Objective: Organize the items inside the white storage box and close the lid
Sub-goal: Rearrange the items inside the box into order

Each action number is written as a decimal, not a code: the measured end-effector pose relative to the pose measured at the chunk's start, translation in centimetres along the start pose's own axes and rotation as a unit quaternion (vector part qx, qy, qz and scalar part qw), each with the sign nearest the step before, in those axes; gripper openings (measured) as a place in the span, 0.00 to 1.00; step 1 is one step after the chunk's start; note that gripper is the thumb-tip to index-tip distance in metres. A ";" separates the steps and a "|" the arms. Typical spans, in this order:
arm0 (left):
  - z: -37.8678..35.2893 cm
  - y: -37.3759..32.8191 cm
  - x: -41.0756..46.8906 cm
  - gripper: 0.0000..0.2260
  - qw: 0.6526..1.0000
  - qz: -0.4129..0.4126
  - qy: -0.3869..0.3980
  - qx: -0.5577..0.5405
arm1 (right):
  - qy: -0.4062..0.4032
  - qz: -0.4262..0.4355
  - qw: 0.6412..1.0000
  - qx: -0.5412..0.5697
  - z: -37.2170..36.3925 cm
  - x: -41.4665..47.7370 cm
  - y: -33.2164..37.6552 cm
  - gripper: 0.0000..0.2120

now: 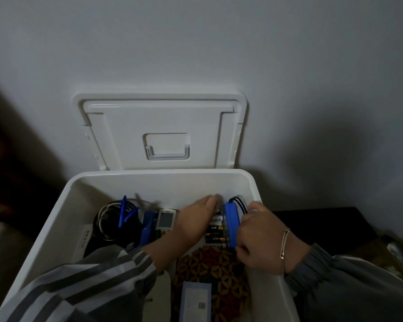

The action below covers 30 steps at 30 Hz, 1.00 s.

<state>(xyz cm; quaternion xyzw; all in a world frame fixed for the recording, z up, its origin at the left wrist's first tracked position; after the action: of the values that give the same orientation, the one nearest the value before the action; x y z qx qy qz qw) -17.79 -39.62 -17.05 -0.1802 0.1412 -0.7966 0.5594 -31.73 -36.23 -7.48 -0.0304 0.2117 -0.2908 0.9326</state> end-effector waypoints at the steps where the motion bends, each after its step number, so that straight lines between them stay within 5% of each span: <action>1: -0.3 0.1 0.0 0.09 1.000 -0.002 0.009 -0.022 | -0.001 0.001 1.000 0.001 0.0 0.0 0.0 0.21; 4: -1.6 0.2 0.3 0.17 0.997 -0.022 0.049 -0.057 | -0.005 0.002 1.000 0.007 0.0 -0.1 0.0 0.21; 7: -1.6 0.4 0.2 0.11 0.985 0.012 0.046 -0.164 | -0.017 -0.001 1.000 0.004 0.3 -0.1 0.0 0.20; 9: -1.6 0.6 0.2 0.18 0.995 -0.014 0.043 -0.089 | -0.019 0.003 1.000 0.005 0.3 -0.1 0.0 0.20; 17: -1.9 0.6 -0.1 0.15 0.995 -0.052 -0.014 0.088 | -0.022 0.003 1.000 0.012 0.4 -0.2 0.0 0.20; 22: -1.9 0.9 -2.0 0.16 0.993 0.093 -0.064 -0.028 | -0.034 0.002 0.999 0.016 0.7 -0.2 -0.1 0.17; 25: -2.9 0.8 -3.2 0.12 0.952 0.209 -0.030 -0.222 | -0.032 -0.006 0.999 0.024 0.7 -0.4 -0.1 0.15; 30: -2.6 -1.4 -2.0 0.15 0.801 0.323 0.066 -0.500 | -0.012 -0.009 1.000 0.017 0.4 -0.2 -0.1 0.19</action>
<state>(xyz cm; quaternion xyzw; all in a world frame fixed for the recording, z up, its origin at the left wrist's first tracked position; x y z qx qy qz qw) -19.50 -37.26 -19.06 -0.3257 0.6070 -0.3986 0.6055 -31.76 -36.21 -7.00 -0.0201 0.1951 -0.3019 0.9330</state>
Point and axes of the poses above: each hand's wrist, its own x-axis towards the middle knuckle, its own z-axis out of the back of the hand, y = z × x, the point moved 4 cm from there along x, towards the middle knuckle, and after that the axes turned 11 degrees about y, right-handed, at the moved point
